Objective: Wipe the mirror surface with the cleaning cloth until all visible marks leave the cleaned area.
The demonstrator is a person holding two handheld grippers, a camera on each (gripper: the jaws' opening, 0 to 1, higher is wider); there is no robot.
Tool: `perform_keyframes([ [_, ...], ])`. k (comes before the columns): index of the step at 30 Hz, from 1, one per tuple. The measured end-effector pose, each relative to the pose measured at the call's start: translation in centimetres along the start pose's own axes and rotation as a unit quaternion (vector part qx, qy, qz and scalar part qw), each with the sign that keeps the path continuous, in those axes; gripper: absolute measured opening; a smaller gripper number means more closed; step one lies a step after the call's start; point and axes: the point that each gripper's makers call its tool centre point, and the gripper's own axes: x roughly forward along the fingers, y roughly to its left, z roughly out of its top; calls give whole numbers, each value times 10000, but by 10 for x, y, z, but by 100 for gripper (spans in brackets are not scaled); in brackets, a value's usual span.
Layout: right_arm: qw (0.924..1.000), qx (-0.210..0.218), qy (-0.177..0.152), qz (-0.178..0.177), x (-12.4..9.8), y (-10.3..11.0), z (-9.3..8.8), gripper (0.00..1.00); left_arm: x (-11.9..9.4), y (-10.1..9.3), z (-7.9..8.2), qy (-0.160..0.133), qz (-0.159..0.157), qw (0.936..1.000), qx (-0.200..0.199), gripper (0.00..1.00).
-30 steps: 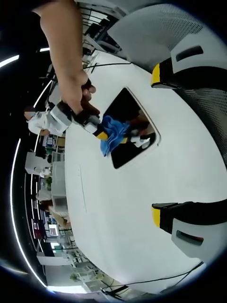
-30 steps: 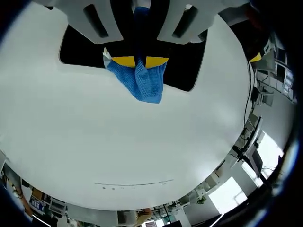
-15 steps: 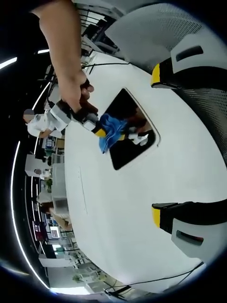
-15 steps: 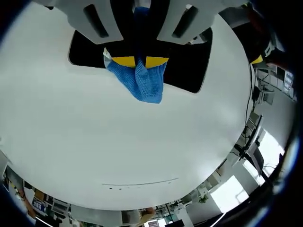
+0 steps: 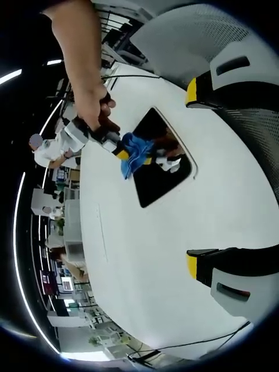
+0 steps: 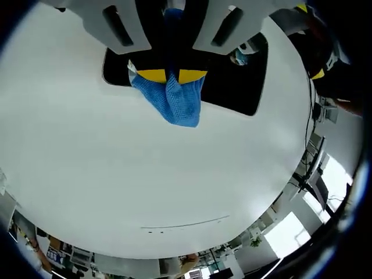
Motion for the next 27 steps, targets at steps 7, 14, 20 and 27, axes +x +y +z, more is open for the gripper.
perform_keyframes([
  [7,10000,93,0,-34,-1,2,-1,0,0,1,0,13,18,10000,12,99],
  [14,9999,90,-25,-126,-2,4,-2,0,0,-1,0,9,-24,10000,72,99],
  [20,9998,166,-16,-135,-4,3,-9,0,-1,-1,1,-26,-12,10000,54,99],
  [27,9993,353,16,-76,-8,5,-23,0,-1,0,2,-64,-6,10000,53,99],
])
